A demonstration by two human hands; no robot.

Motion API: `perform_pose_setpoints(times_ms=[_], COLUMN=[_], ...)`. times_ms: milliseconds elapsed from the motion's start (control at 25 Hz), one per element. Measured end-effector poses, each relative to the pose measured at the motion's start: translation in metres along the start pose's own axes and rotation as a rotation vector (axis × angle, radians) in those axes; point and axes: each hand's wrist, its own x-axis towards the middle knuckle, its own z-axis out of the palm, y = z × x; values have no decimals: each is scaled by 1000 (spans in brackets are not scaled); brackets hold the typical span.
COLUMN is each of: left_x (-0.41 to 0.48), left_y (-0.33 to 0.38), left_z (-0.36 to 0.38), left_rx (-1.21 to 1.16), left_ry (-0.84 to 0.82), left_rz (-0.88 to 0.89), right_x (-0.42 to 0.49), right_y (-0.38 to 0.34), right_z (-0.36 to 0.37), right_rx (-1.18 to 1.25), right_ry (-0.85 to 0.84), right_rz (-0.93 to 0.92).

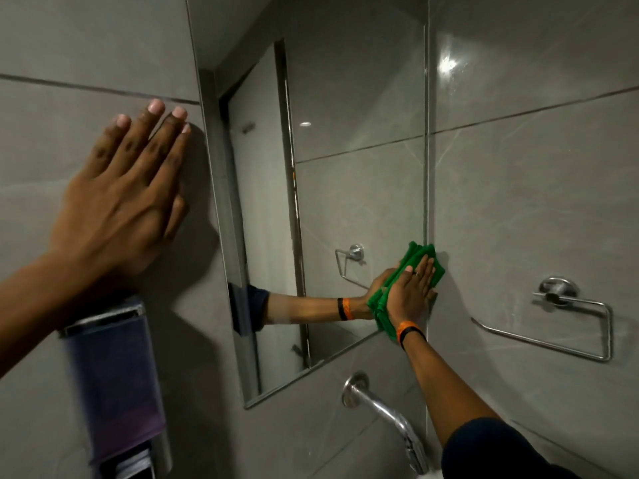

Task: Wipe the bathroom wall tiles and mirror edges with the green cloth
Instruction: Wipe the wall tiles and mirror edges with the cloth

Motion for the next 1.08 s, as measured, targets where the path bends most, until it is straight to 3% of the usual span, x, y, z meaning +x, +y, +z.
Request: perform_pose_setpoints(times_ms=[480, 840, 1080], left_x=[-2, -2, -2], left_y=[11, 14, 13], left_z=[-14, -20, -23], left_rx=[-29, -22, 2], left_ry=[-28, -66, -127], left_rz=[-40, -73, -95], right_x=[-30, -146, -212], right_y=[35, 3, -33], right_z=[10, 24, 31], right_rx=[-14, 61, 80], right_ry=[2, 15, -53], right_rz=[68, -371, -514])
